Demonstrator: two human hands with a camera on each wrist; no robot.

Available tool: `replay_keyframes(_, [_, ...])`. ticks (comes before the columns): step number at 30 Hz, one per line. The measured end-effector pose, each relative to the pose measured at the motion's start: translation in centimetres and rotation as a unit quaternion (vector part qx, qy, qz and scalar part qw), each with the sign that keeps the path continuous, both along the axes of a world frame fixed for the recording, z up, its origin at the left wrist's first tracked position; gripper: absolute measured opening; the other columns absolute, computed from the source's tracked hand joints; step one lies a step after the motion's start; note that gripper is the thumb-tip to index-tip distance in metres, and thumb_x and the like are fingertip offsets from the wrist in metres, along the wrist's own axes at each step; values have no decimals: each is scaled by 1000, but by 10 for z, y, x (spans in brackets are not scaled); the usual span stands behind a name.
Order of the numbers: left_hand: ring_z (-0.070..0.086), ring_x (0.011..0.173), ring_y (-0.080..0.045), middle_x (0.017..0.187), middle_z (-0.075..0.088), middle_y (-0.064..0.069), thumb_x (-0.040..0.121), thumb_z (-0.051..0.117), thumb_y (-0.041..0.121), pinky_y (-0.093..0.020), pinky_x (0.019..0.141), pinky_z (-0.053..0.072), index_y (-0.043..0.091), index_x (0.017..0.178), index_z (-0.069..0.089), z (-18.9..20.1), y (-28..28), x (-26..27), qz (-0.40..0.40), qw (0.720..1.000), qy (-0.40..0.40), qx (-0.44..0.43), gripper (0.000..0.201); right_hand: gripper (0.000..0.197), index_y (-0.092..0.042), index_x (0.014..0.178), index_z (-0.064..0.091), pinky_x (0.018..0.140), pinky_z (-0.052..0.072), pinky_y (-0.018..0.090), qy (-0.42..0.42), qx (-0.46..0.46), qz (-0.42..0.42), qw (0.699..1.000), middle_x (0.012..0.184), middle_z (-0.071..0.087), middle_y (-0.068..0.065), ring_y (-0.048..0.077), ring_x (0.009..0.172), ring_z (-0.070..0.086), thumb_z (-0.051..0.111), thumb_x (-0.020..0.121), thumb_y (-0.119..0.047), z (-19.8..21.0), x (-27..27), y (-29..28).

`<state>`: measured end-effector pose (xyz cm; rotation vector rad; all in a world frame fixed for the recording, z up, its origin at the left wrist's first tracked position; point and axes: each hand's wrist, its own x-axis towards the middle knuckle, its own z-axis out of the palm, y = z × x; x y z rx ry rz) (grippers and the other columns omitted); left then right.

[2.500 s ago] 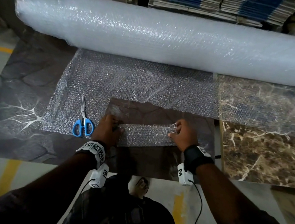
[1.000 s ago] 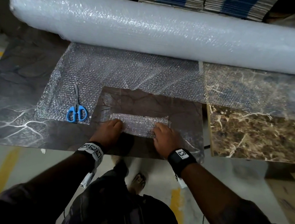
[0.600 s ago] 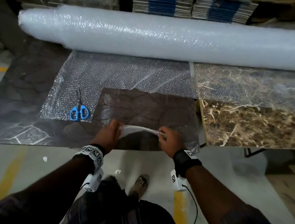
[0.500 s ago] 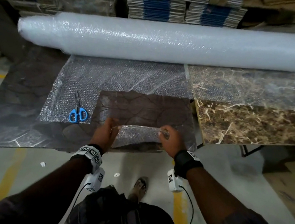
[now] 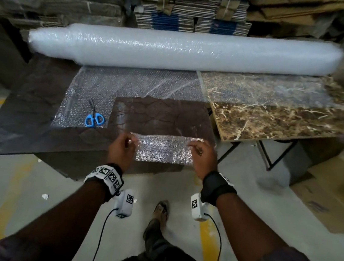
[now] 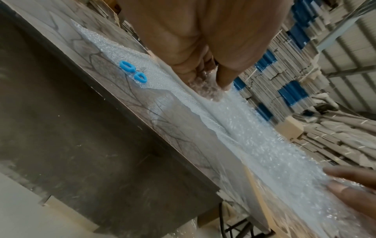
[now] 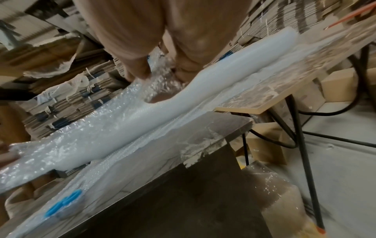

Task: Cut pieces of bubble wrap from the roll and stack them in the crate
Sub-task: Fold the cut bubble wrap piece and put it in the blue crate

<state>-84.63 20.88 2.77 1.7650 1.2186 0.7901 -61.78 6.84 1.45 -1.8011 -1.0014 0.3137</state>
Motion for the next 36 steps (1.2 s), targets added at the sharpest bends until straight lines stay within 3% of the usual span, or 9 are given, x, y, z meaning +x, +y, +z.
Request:
replay_keyframes(4, [63,92,-12,110,66,2,91,65,18,-29,83,52,30,104,64,-6,-42,-8,-71,997,30,-11,18,26,-11,92,77,80,49,17,6,-37,-31,999,97,72,8,17,89,65,58,85,5,1,-16,-53])
replay_keyframes(8, [52,120,-19,132,52,-3,82,76,25,-37,103,44,29,125,56,-5,-93,7,-131,986,93,-36,48,22,-8,94,75,83,39,0,7,-46,-51,998,101,73,7,14,94,64,67,79,6,8,-12,-109])
replay_keyframes(15, [64,102,-15,116,64,2,85,74,15,-28,92,51,24,114,67,-2,-186,82,-235,967,96,-24,31,32,-17,94,78,85,47,10,51,-89,-127,987,103,69,-1,11,96,64,69,76,8,-4,38,-232])
replay_keyframes(17, [66,100,-15,115,66,3,86,73,15,-28,89,53,23,116,66,-7,-212,114,-266,958,102,-22,32,29,-16,94,78,81,44,4,62,-104,-151,981,102,69,-1,9,92,64,71,77,6,-6,61,-271])
replay_keyframes(21, [65,92,-15,113,66,2,86,71,11,-9,77,47,21,119,63,-13,-274,192,-328,938,110,-4,36,24,-11,95,78,74,40,-2,89,-101,-203,970,101,71,-1,9,90,65,72,79,5,-11,118,-352])
replay_keyframes(24, [66,90,-17,115,67,0,84,72,11,-26,85,54,23,120,62,-17,-333,260,-368,924,104,21,39,25,-14,94,77,74,43,1,105,-90,-242,960,99,71,-3,10,86,67,73,78,4,-15,167,-420])
replay_keyframes(27, [62,86,-9,113,68,1,85,72,13,-17,82,45,21,121,64,-20,-394,326,-395,908,131,44,38,27,-15,93,75,71,45,3,115,-76,-276,951,99,73,-1,7,83,67,73,78,6,-18,215,-489])
replay_keyframes(30, [67,91,-13,110,70,3,83,71,20,-27,87,52,26,115,65,-22,-445,382,-421,897,126,38,33,25,-11,96,76,72,42,0,114,-87,-309,940,100,72,0,-8,79,63,72,78,7,-18,258,-552])
replay_keyframes(36, [65,92,-13,103,71,5,84,73,21,-23,88,48,24,107,70,-16,-520,478,-439,888,132,48,23,27,-17,95,76,82,45,5,98,-111,-346,926,100,71,-6,8,92,66,74,77,3,-16,346,-636])
